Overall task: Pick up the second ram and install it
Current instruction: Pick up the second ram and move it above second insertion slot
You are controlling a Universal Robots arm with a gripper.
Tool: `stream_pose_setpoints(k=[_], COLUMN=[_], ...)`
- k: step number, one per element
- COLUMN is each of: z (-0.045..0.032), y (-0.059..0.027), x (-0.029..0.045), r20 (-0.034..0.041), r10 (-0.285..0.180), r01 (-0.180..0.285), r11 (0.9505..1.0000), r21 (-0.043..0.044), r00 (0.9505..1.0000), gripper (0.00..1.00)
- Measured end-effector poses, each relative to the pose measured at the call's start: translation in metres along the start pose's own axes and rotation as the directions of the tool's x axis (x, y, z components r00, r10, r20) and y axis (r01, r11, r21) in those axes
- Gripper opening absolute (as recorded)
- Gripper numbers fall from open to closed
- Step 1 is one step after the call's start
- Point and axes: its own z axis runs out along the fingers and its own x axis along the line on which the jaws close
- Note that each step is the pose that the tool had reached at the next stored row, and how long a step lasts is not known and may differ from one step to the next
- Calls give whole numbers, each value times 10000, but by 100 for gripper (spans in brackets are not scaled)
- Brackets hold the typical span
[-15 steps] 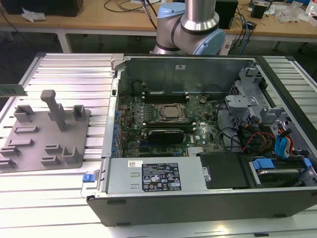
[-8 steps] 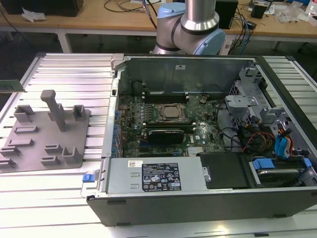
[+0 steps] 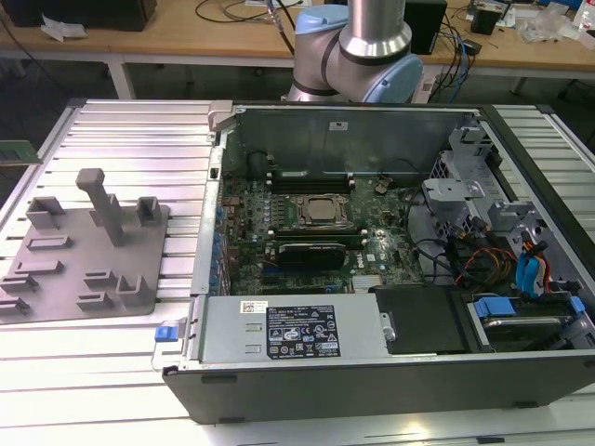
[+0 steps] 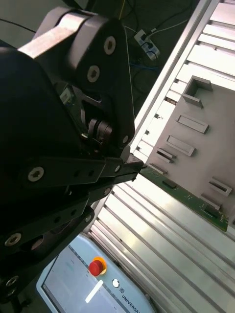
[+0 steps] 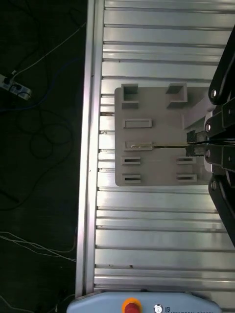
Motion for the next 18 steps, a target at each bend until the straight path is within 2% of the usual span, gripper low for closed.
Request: stream_pose_setpoints(k=[4,9,11,18], z=[-2,-3,-5,-9], y=[-20,-123,-219,-427], x=[2,4,8,15], r20=[-1,0,0,0], r10=[-2,-1,-1,-1], r01=[2,1,1,1], r11=[10000,10000,10000,10000], r21=[-1,0,0,0], r00=[10000,10000,10000,10000], gripper=[9,9,9,9])
